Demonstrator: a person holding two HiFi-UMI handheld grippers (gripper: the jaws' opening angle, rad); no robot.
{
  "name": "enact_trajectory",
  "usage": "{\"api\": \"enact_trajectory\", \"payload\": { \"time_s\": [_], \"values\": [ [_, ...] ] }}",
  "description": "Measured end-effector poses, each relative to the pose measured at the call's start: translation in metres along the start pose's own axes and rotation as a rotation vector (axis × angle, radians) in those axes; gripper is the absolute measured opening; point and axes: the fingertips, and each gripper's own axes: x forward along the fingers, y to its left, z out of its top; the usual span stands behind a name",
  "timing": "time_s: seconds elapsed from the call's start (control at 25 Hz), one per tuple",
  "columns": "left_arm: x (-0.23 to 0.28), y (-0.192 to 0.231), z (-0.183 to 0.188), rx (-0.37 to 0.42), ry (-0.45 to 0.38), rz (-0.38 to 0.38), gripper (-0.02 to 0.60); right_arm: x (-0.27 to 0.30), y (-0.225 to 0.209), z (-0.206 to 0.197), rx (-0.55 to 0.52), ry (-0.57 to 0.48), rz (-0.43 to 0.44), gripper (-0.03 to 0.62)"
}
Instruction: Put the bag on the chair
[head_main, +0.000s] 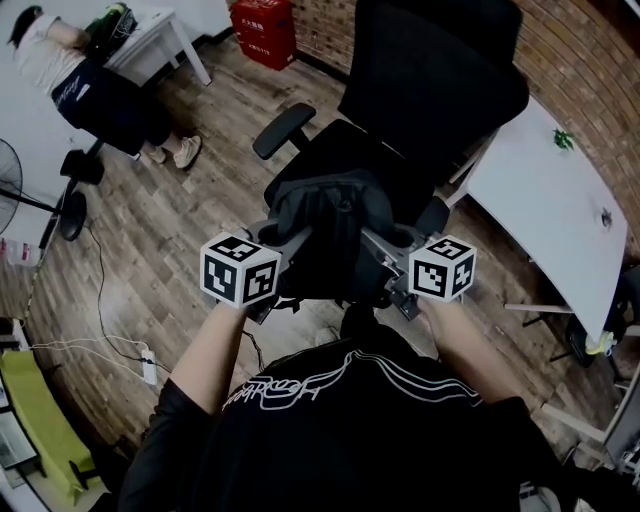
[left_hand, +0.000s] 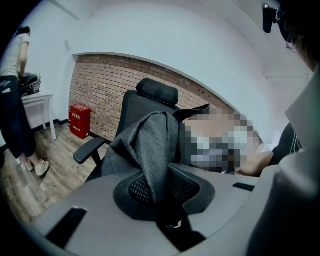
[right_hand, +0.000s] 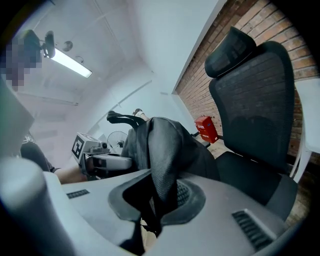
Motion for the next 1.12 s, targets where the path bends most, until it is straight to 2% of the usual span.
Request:
{"api": "enact_trajectory", "payload": {
  "time_s": [0.24, 0.6, 0.8, 0.96, 1.12],
  "values": [
    [0.042, 0.013, 0.036, 0.008, 0.01, 0.012, 0.083, 0.004, -0.045, 0.034, 0.01, -0.01, 0.017, 0.035],
    [0.113, 0.031, 0.09, 0.089, 0.046, 0.004, 0.083, 0.004, -0.116, 0.079, 0.055, -0.041, -0.007, 0.035],
    [0.152, 0.035, 0.116, 0.16, 0.063, -0.009, 0.083, -0.002, -0.15, 0.095, 0.083, -0.062, -0.054, 0.035],
    [0.175, 0.033, 0.131, 0.176, 0.069, -0.049, 0.083, -0.011, -0.171, 0.108, 0.084, -0.098, -0.099, 0.035],
    [0.199, 0.033, 0.146, 0.227, 0.075, -0.094, 0.083, -0.017, -0.192, 0.119, 0.083, -0.128, -0.158, 0.035]
  ]
}}
